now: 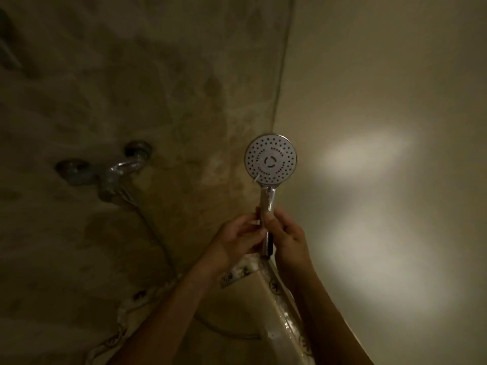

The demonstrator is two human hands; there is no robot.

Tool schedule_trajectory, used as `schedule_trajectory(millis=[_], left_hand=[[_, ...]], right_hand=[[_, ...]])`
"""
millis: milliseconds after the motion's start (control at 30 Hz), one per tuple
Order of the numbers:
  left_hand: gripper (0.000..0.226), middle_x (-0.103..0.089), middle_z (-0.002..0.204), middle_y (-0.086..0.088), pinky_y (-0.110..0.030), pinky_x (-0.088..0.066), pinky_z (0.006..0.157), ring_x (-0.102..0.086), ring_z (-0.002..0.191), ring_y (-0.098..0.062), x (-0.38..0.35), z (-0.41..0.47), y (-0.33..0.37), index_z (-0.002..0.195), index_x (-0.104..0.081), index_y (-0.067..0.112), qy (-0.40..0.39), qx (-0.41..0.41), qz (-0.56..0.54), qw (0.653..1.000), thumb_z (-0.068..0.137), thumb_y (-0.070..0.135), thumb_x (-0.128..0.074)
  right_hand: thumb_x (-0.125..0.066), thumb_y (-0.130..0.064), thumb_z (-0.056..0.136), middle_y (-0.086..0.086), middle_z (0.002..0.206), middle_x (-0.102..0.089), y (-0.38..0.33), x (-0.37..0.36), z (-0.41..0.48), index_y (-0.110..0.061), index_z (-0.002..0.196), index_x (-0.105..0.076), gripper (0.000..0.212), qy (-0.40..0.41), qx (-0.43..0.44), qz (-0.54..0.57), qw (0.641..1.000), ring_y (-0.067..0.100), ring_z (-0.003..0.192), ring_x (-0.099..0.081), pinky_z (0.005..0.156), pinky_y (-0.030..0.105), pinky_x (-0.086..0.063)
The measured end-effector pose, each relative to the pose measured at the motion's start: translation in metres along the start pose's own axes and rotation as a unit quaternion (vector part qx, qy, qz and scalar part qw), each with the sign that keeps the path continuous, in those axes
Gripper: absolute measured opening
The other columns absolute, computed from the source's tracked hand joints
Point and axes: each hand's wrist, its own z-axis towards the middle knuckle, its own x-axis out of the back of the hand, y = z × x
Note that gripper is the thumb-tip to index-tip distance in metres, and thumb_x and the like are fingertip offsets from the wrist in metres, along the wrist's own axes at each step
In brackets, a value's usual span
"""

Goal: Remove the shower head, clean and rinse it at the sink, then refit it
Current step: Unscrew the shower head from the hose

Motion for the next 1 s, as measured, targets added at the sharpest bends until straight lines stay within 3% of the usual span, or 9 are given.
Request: schedule_trajectory(millis=[100,200,367,467,567,733,1000], left_hand=[[0.031,-0.077,0.113,-0.006,-0.043,-0.061,0.088,-0.074,0.106,-0.03,-0.007,-0.031,0.051,0.123,-0.067,0.019,-0.035,-0.046,0.032,0.998,0.095,0.005,-0.066],[0.025,-0.078,0.109,-0.007,-0.051,-0.06,0.091,-0.075,0.1,-0.034,-0.02,-0.057,0.089,0.114,-0.072,0.024,-0.07,-0.079,0.08,0.991,0.094,0.009,-0.069],[0.026,-0.077,0.106,-0.008,-0.046,-0.063,0.083,-0.076,0.094,-0.027,-0.052,-0.095,0.131,0.122,-0.068,0.022,-0.15,-0.131,0.122,0.972,0.097,0.015,-0.065],[0.026,-0.076,0.104,-0.006,-0.048,-0.064,0.083,-0.076,0.094,-0.023,-0.077,-0.117,0.143,0.124,-0.067,0.023,-0.206,-0.148,0.149,0.956,0.099,0.019,-0.063],[0.022,-0.076,0.101,-0.008,-0.05,-0.063,0.084,-0.076,0.091,-0.024,-0.105,-0.137,0.143,0.12,-0.068,0.018,-0.257,-0.151,0.175,0.938,0.099,0.014,-0.063],[0.018,-0.074,0.102,-0.003,-0.051,-0.062,0.085,-0.076,0.09,-0.024,-0.164,-0.173,0.132,0.116,-0.068,0.022,-0.345,-0.156,0.218,0.9,0.099,0.02,-0.062],[0.018,-0.073,0.108,0.006,-0.048,-0.061,0.088,-0.074,0.093,-0.019,-0.276,-0.263,0.08,0.116,-0.065,0.032,-0.497,-0.139,0.259,0.817,0.1,0.025,-0.06]], right_hand=[[-0.055,-0.025,0.103,0.014,0.097,-0.077,-0.049,-0.01,-0.028,-0.009,0.119,-0.071,0.028,-0.002,0.044,0.002,0.999,0.024,0.087,-0.074,0.072,0.033,-0.06],[-0.054,-0.023,0.103,0.006,0.089,-0.076,-0.088,-0.014,-0.061,-0.01,0.12,-0.071,0.027,0.032,0.079,0.014,0.996,0.018,0.08,-0.073,0.063,0.026,-0.055],[-0.058,-0.028,0.099,0.015,0.111,-0.075,-0.135,0.0,-0.117,-0.019,0.12,-0.073,0.027,0.113,0.122,0.0,0.986,0.037,0.107,-0.071,0.089,0.048,-0.06],[-0.059,-0.018,0.102,0.01,0.11,-0.077,-0.155,0.021,-0.152,-0.016,0.124,-0.072,0.025,0.166,0.133,-0.024,0.977,0.031,0.105,-0.072,0.089,0.037,-0.06],[-0.063,-0.011,0.1,0.001,0.113,-0.079,-0.173,0.045,-0.191,-0.017,0.127,-0.07,0.028,0.223,0.14,-0.031,0.964,0.02,0.106,-0.075,0.092,0.033,-0.061],[-0.071,-0.003,0.093,0.009,0.112,-0.08,-0.18,0.09,-0.264,-0.016,0.119,-0.073,0.029,0.315,0.148,-0.02,0.937,0.026,0.107,-0.076,0.094,0.044,-0.062],[-0.07,0.002,0.092,0.011,0.113,-0.078,-0.157,0.158,-0.426,-0.009,0.12,-0.074,0.031,0.444,0.145,-0.004,0.884,0.031,0.11,-0.074,0.083,0.037,-0.064]])
